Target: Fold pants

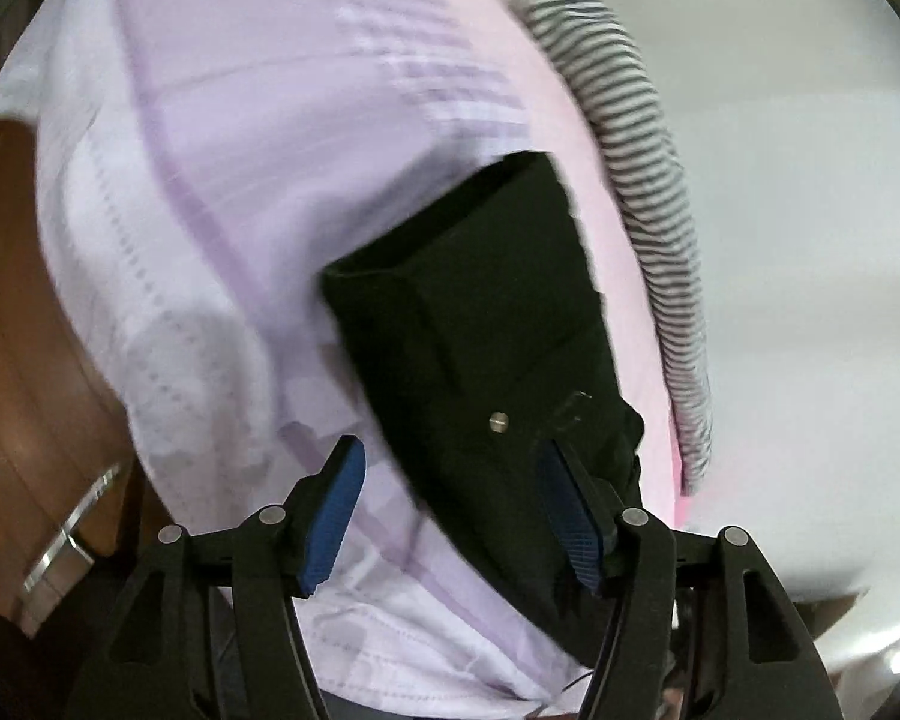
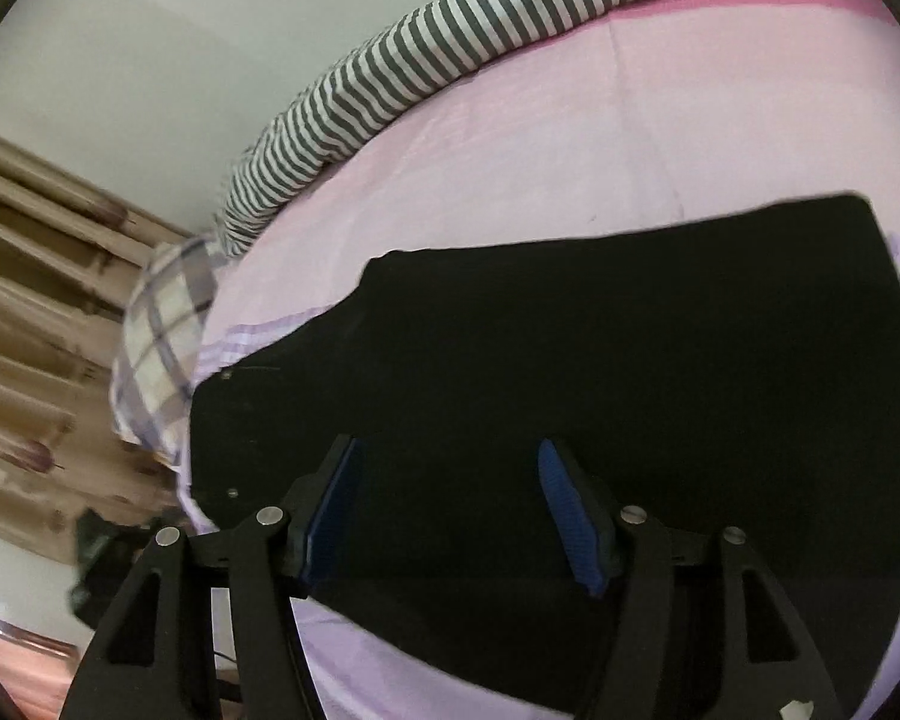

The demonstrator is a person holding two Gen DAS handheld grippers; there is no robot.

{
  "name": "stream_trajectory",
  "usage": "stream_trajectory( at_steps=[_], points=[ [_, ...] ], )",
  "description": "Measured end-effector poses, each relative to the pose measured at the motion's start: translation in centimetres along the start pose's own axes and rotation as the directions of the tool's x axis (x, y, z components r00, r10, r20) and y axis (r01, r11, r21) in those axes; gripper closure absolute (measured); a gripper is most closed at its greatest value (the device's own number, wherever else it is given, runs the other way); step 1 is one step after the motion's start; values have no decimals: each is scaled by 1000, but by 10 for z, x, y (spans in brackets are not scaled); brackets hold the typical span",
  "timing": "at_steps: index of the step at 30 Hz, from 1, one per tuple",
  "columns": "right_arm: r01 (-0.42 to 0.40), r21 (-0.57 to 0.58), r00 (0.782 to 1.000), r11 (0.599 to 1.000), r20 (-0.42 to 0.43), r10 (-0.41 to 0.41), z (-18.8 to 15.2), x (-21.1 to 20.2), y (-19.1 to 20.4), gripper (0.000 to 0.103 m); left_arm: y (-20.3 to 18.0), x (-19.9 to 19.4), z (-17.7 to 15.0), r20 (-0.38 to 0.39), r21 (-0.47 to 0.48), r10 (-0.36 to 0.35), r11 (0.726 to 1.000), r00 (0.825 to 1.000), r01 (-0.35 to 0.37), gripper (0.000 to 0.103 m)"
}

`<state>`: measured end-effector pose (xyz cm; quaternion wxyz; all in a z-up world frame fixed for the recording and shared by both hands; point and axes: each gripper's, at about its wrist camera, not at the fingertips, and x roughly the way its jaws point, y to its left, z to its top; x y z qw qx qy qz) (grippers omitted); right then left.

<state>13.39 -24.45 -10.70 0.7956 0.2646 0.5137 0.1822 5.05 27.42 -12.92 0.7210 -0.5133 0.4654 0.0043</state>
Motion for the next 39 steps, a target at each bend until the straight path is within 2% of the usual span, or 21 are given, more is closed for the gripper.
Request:
stream_trajectory(
  at_steps=[3,16,21,31,39],
  points=[
    [-7,-8,1000,1000,7,7,-5,-3,5,43,10,6,3,-20,-59,-42,997,999,41,41],
    [-4,-16,1000,1000,13,4,-8,-9,7,43,11,28,5,6,-31,-89,996,996,89,42],
    [3,-12,1000,1000,4,-3,-9,-6,6,43,19,29,6,19,-31,-132,991,991,133,43],
    [4,-10,1000,1000,-18,-4,-13,2,7,43,32,24,3,56,-20,-226,974,972,227,43],
    [8,-3,999,1000,-32,-8,-16,8,8,43,44,23,8,88,-84,-307,945,947,315,43]
  ],
)
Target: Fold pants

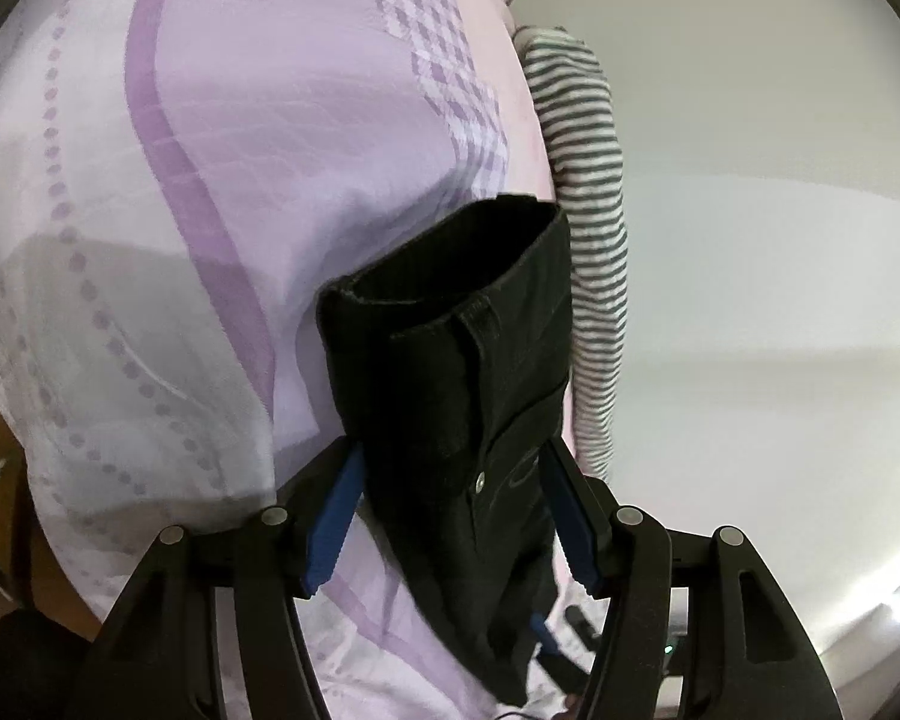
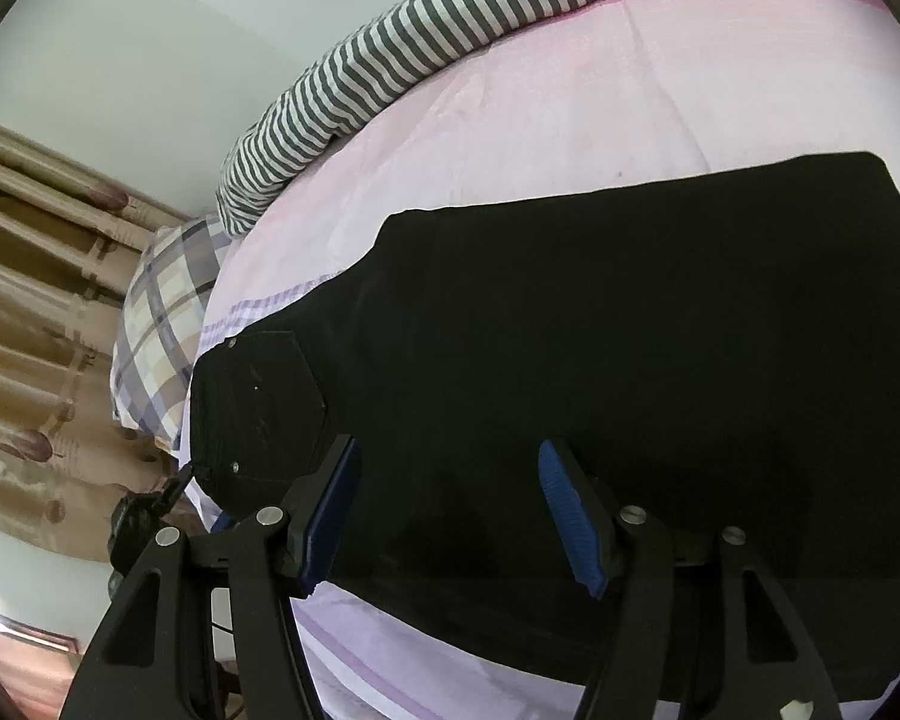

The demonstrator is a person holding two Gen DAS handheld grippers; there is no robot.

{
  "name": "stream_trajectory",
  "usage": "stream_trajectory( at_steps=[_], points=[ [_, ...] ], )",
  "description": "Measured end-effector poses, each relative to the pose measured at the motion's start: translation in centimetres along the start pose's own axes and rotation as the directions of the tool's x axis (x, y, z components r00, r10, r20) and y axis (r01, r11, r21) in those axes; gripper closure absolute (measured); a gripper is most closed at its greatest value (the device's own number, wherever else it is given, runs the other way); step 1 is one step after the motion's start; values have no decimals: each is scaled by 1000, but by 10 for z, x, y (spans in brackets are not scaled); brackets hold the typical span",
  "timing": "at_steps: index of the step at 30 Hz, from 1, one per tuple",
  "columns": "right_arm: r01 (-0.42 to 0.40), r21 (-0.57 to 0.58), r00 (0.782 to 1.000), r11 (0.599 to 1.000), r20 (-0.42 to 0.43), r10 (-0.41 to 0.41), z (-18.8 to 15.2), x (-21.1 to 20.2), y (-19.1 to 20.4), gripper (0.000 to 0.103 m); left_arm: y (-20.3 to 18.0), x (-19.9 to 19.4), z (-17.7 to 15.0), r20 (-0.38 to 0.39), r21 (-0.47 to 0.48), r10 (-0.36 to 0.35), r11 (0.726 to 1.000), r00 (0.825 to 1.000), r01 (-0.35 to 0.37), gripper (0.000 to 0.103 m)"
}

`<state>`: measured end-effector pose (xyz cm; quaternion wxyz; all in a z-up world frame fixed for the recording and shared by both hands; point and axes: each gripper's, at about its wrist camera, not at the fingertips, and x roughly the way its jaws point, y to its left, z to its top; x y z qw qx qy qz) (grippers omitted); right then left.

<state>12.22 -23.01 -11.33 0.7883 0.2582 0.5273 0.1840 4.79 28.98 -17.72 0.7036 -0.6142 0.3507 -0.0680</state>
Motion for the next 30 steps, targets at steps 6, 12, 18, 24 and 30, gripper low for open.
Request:
stream_trajectory(
  at_steps=[6,12,18,24,30],
  points=[
    [11,-5,1000,1000,-15,-11,-1,3,0,43,-12,-3,2,58,73,63,995,996,-67,43],
    [8,-4,1000,1000,-30,-8,-5,7,1,43,-10,-10,1,62,57,-33,998,998,29,45],
    [7,3,999,1000,-37,-7,-4,13,1,43,-15,-5,1,58,85,15,996,998,-20,46],
    [3,2,999,1000,-40,-3,-3,15,3,43,-22,1,0,67,121,108,986,992,-116,45],
    [-2,7,999,1000,-38,2,-3,15,4,43,-35,13,5,74,147,217,963,973,-226,58]
  ],
)
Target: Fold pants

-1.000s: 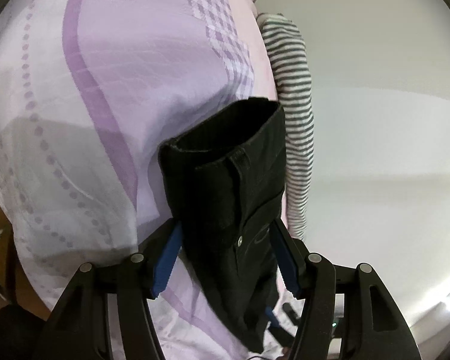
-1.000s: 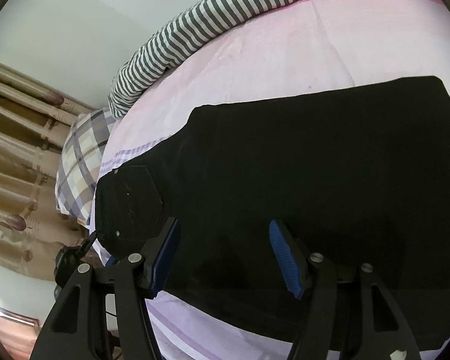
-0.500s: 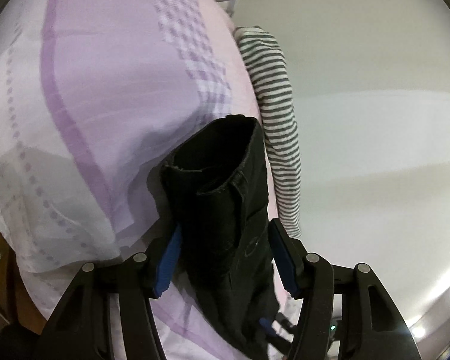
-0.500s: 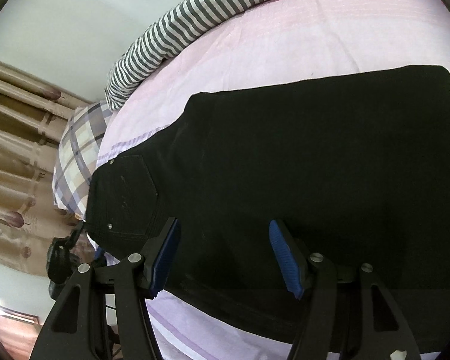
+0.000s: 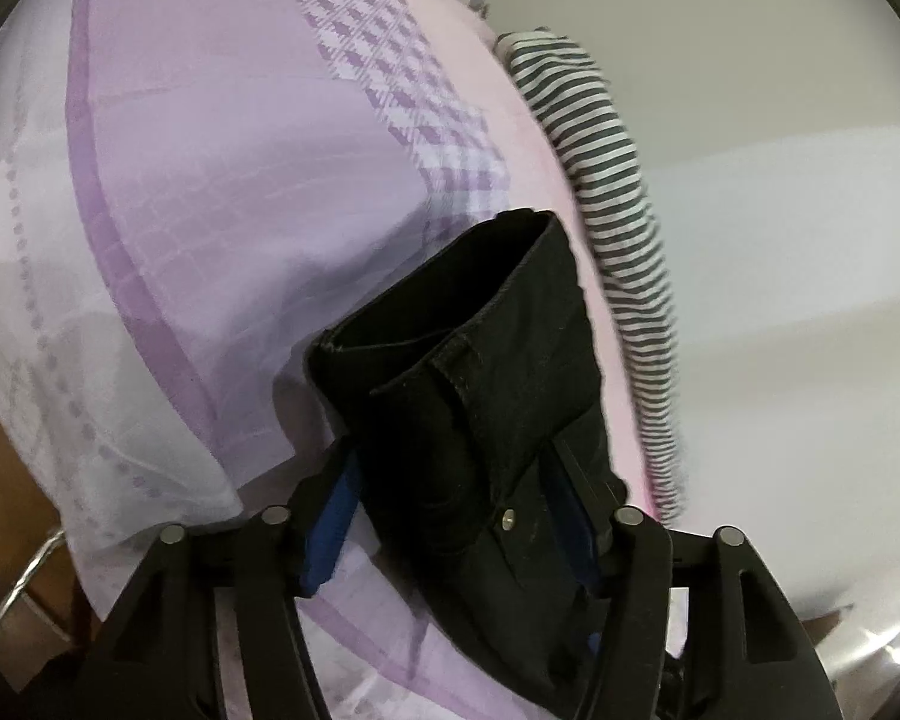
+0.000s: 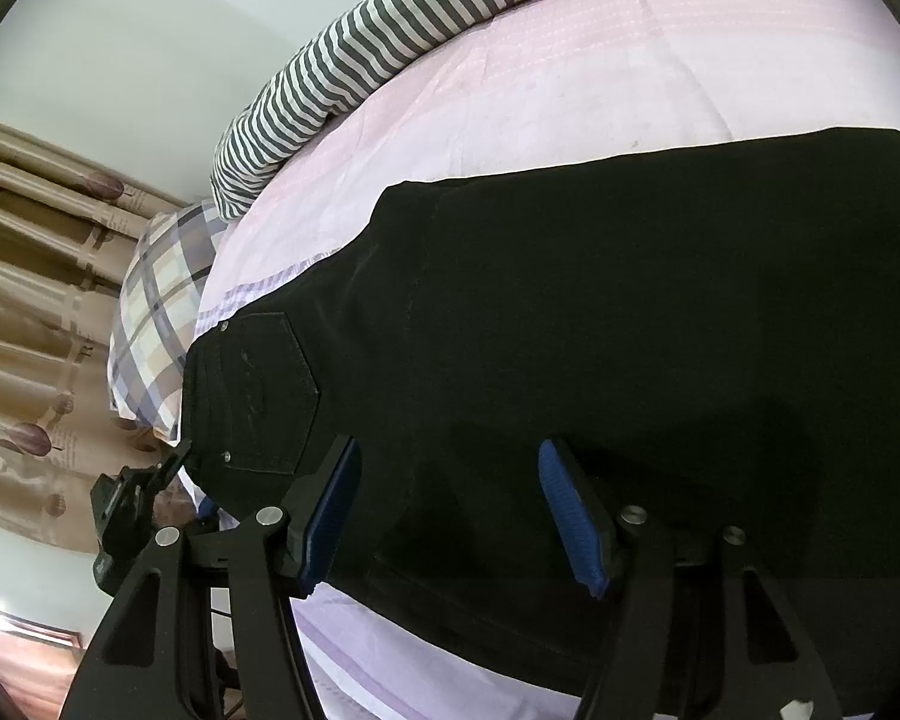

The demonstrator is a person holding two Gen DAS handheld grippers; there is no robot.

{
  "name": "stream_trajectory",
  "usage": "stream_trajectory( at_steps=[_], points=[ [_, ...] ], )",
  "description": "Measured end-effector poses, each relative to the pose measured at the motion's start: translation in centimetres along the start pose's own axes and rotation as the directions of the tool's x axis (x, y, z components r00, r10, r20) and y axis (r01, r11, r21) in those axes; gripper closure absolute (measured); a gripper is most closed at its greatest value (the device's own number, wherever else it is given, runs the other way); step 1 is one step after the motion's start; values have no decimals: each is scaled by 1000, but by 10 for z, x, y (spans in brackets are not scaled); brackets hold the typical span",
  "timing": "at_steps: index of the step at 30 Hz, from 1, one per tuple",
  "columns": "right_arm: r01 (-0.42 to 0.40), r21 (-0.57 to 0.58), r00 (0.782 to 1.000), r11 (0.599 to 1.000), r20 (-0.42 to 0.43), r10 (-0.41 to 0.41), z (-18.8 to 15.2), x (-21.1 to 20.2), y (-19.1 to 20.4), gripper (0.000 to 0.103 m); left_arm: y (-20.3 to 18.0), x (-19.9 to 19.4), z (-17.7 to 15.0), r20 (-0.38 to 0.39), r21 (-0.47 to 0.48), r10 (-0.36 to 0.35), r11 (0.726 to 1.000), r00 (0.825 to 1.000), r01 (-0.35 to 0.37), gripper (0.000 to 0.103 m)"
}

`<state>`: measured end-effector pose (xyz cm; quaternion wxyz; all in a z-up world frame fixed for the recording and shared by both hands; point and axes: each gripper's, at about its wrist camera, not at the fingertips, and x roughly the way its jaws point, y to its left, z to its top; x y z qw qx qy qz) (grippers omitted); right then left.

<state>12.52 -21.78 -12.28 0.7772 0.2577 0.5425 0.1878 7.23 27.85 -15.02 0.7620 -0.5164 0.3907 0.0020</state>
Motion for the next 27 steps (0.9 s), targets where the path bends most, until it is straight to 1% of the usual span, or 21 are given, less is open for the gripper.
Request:
stream_trajectory(
  at_steps=[1,2,4,6,8,9,11,12,13,15,16,17,18,19,21,22,23,24,25,26,27],
  points=[
    [-2,0,1000,1000,2,2,0,0,0,43,-2,1,1,-3,10,50,999,999,-50,65],
    [-4,1,1000,1000,4,4,0,0,0,43,-2,2,2,-12,17,77,997,997,-77,72],
    [-12,7,1000,1000,8,12,1,-1,-2,43,-4,0,1,-13,12,90,996,996,-90,75],
    [-13,8,1000,1000,17,13,1,-4,-2,43,-16,-3,-1,5,47,120,992,993,-120,78],
    [-24,7,999,1000,32,23,2,-11,-4,43,-39,-7,-6,43,133,167,976,985,-171,80],
    [-24,5,999,1000,42,24,2,-15,-4,43,-57,-10,-10,65,198,182,961,981,-192,80],
    [-32,6,997,999,70,31,4,-26,-6,43,-86,-13,-17,92,299,178,934,980,-198,81],
    [-34,8,996,999,79,34,5,-32,-8,43,-101,-14,-22,98,350,169,917,981,-193,81],
    [-35,10,995,999,96,34,6,-39,-10,43,-121,-14,-30,104,418,158,889,982,-187,81],
    [-35,14,992,999,119,34,7,-51,-16,43,-149,-11,-42,98,502,136,849,986,-167,81],
    [-35,16,991,999,129,32,8,-57,-19,43,-167,-7,-51,88,554,120,819,989,-149,81],
    [-31,17,990,999,141,28,8,-63,-22,43,-179,-3,-57,78,585,107,800,991,-133,81],
    [-27,20,988,999,151,23,8,-68,-25,43,-191,1,-64,63,614,91,781,994,-110,81],
    [-25,25,987,999,161,21,7,-73,-29,43,-206,7,-76,31,650,65,757,997,-69,81],
    [-23,38,983,999,181,16,6,-85,-38,43,-227,18,-96,-15,697,46,717,999,-23,82],
    [-24,47,982,999,190,15,5,-90,-42,43,-238,25,-109,-47,725,37,688,998,9,82],
    [-27,57,979,998,202,16,4,-96,-47,43,-247,33,-125,-93,751,24,659,995,54,82],
    [-28,67,977,997,213,13,3,-101,-53,43,-253,40,-138,-129,765,23,638,991,85,82],
    [-27,75,976,997,219,9,2,-106,-58,43,-261,50,-158,-194,782,21,607,981,142,83],
    [-25,86,973,996,229,5,1,-110,-63,43,-265,58,-172,-249,787,24,587,968,188,87],
    [-27,96,972,995,237,3,0,-113,-68,43,-267,67,-188,-280,799,47,565,959,206,87]
  ],
)
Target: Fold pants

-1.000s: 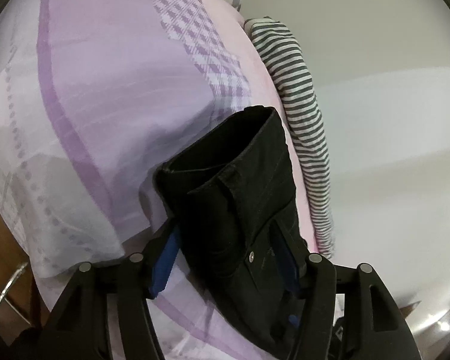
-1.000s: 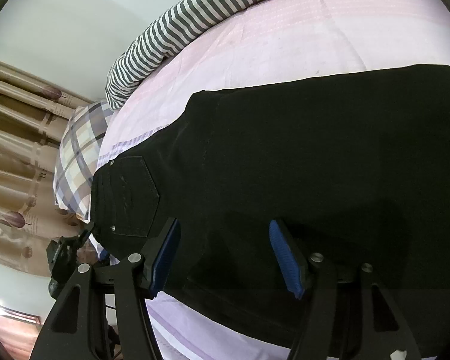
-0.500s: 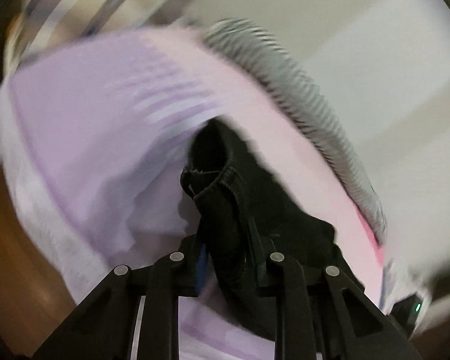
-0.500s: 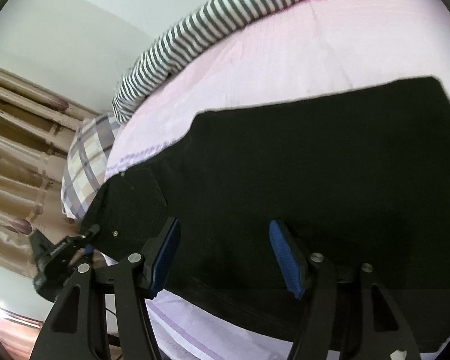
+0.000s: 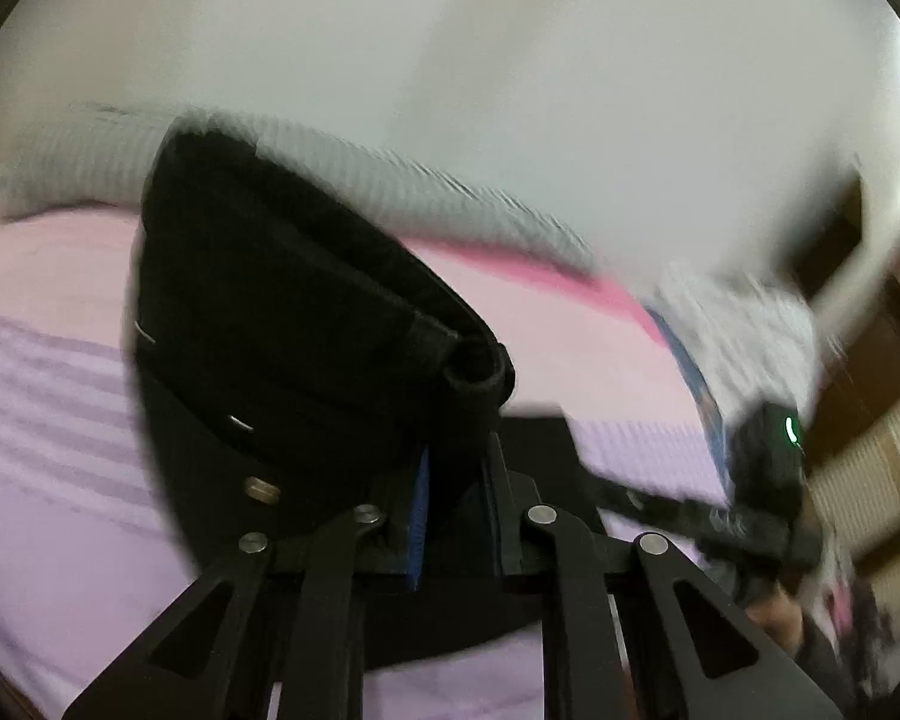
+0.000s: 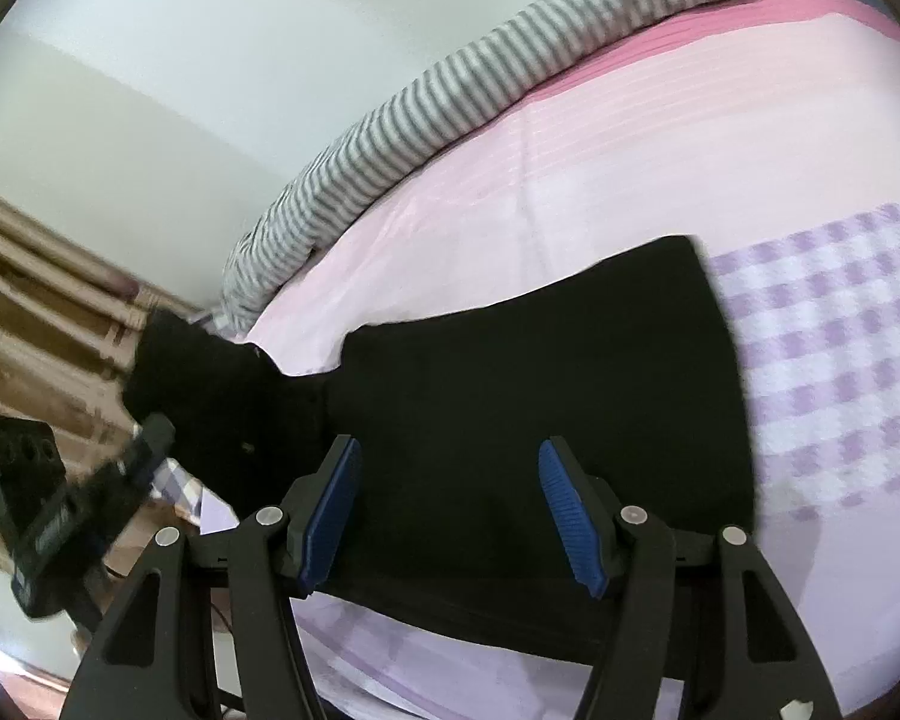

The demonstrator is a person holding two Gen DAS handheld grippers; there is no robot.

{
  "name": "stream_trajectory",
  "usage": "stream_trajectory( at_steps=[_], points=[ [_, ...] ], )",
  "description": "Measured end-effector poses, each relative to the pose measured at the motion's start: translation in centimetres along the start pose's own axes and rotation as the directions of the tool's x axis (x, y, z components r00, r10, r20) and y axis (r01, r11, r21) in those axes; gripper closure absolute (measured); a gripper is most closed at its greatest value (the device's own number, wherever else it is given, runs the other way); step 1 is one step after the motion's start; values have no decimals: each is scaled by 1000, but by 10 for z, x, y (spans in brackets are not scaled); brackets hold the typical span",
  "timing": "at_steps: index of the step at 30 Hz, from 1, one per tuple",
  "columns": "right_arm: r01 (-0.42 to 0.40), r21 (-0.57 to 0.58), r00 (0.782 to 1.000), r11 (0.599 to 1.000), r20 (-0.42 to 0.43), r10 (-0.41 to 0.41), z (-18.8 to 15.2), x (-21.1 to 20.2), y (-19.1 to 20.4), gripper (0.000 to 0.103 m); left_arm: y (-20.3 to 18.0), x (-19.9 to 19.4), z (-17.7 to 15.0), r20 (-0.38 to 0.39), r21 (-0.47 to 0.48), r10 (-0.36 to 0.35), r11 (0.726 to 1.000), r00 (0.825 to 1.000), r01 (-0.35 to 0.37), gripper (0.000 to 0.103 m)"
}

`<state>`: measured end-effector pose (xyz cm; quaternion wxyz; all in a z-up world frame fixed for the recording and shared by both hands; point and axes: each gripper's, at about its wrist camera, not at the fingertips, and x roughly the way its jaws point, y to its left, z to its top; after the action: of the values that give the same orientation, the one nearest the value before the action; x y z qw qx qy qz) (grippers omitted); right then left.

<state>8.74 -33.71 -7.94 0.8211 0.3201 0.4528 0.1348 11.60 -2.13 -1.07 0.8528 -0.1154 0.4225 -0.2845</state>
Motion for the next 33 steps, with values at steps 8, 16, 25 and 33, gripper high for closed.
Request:
stream_trajectory(
  at_steps=[8,16,25,33],
  points=[
    [6,87,1000,996,-4,-6,4,-6,-41,43,-20,88,-51,-330,3,-56,998,942,61,81],
    [-61,66,991,996,-112,68,14,26,-43,43,-21,55,-46,-256,29,-80,996,963,90,51],
    [-153,10,958,988,-245,151,23,65,-32,42,24,32,-42,-196,50,122,992,973,-114,49],
    [-249,30,936,968,-249,248,35,95,-37,47,58,29,-49,-191,7,228,973,955,-231,45]
  ],
)
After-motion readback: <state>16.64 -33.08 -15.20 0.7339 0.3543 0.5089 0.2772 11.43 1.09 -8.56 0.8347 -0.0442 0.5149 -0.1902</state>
